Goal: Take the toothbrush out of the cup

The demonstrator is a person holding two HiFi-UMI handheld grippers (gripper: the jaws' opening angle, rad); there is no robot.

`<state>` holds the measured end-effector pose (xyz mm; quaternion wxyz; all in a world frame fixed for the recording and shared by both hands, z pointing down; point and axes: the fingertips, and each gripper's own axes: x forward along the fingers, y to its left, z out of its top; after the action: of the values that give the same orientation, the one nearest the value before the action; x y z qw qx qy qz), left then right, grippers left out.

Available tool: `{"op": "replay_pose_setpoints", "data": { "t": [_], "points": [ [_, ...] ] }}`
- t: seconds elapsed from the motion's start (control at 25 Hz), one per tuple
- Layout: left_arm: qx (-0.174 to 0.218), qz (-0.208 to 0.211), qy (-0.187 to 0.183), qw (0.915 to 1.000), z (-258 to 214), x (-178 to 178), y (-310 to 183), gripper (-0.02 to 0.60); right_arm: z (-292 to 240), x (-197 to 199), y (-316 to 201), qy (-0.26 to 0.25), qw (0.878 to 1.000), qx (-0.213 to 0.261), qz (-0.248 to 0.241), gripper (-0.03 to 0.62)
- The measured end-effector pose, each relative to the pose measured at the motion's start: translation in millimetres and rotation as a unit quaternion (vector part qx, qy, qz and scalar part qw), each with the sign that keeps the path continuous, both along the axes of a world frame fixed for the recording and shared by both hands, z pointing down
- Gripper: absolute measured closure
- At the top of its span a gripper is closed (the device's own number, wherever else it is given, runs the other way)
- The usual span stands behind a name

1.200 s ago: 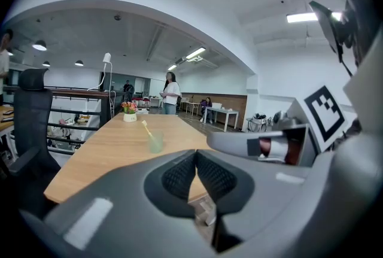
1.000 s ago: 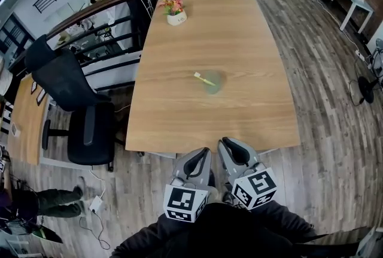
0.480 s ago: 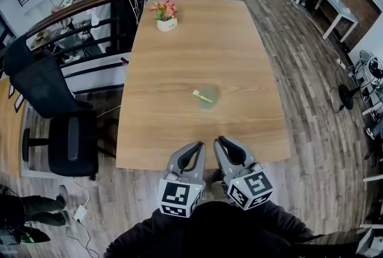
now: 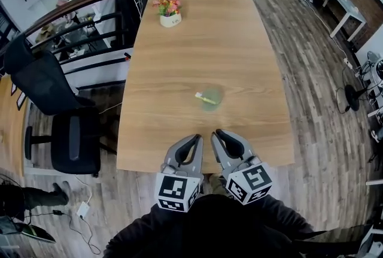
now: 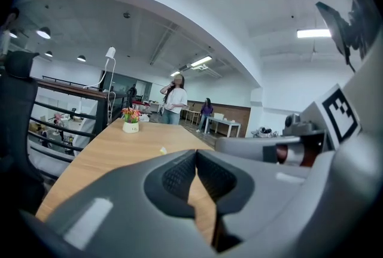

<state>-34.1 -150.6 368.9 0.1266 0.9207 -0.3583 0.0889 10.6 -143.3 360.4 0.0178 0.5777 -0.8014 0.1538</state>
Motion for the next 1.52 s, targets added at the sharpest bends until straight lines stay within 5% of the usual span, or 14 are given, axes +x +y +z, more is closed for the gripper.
{"op": "replay_pose_setpoints", "data": {
  "t": [0.92,1.52],
  "points": [
    [0.011,-0.022,-0.075,0.9969,-3,99,-59,0.572,-7,92,-75,-0.070,0.996,0.026,-0.038,0.553],
    [-0.019,-0.088,-0.067,0.9937,17,77,-98,0.574,16,73,-114,-0.092,0.991,-0.002,-0.093,0.556]
  ]
}}
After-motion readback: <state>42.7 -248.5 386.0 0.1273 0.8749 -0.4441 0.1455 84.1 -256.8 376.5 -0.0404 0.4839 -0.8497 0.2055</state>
